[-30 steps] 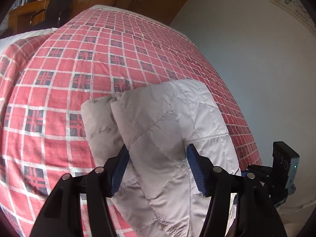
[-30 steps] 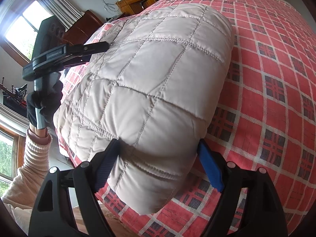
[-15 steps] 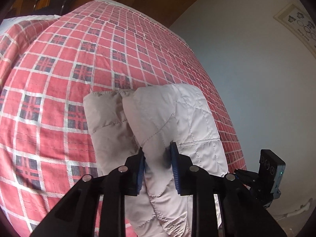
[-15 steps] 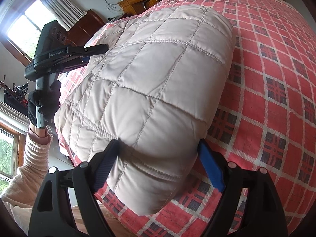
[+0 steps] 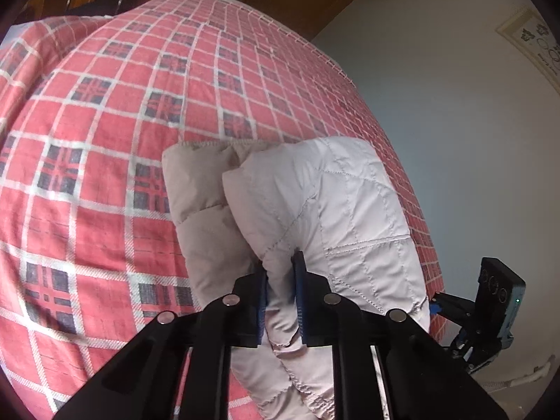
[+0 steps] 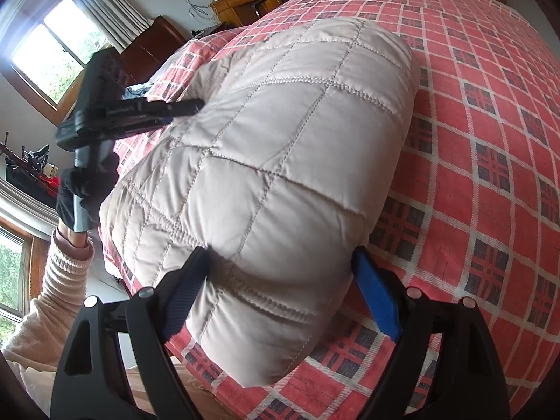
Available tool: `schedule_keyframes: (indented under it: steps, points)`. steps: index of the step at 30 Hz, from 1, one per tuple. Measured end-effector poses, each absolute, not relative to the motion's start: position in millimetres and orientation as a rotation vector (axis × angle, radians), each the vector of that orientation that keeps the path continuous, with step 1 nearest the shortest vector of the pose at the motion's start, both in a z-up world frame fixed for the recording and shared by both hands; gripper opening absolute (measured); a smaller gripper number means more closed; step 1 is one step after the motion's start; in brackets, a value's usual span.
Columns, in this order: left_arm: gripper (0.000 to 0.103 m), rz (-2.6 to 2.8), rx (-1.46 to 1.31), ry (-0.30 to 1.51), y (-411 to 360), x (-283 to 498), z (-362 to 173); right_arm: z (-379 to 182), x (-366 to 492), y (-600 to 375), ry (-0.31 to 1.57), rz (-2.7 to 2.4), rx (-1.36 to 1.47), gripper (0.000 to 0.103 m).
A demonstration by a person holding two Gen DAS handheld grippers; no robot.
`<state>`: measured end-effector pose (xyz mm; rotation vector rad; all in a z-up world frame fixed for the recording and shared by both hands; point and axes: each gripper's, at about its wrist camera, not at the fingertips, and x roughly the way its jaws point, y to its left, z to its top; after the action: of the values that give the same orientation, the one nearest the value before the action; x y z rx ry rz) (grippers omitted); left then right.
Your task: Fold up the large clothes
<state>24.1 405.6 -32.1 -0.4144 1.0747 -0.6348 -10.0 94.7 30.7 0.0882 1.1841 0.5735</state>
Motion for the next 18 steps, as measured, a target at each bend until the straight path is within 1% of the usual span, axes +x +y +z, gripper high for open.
schedule_keyframes:
  steps: [3,6,7,8,10,14,18]
  points:
    - [0.016,-0.633,-0.409,1.077,404.6,23.8,-31.5,30.2,-8.9,93.1,1.191,0.572,0.092,0.083]
    - [0.027,-0.619,-0.397,1.069,405.9,18.9,-21.7,32.0,-7.5,86.1,1.193,0.587,0.134,0.083]
    - [0.038,-0.613,-0.397,1.061,408.2,16.0,-17.8,33.2,-6.3,82.3,1.19,0.591,0.153,0.083]
    - [0.054,-0.607,-0.398,1.048,411.9,11.8,-13.2,35.5,-4.3,76.8,1.18,0.591,0.172,0.083]
    - [0.071,-0.603,-0.404,1.036,418.0,5.7,-7.8,38.5,0.4,68.0,1.166,0.581,0.195,0.083]
    - [0.08,-0.617,-0.437,1.055,431.2,-1.1,-12.3,36.9,19.7,49.2,1.173,0.572,0.265,0.083]
    - [0.082,-0.676,-0.538,1.095,435.3,-1.1,-29.7,25.4,39.3,40.9,1.205,0.594,0.34,0.083]
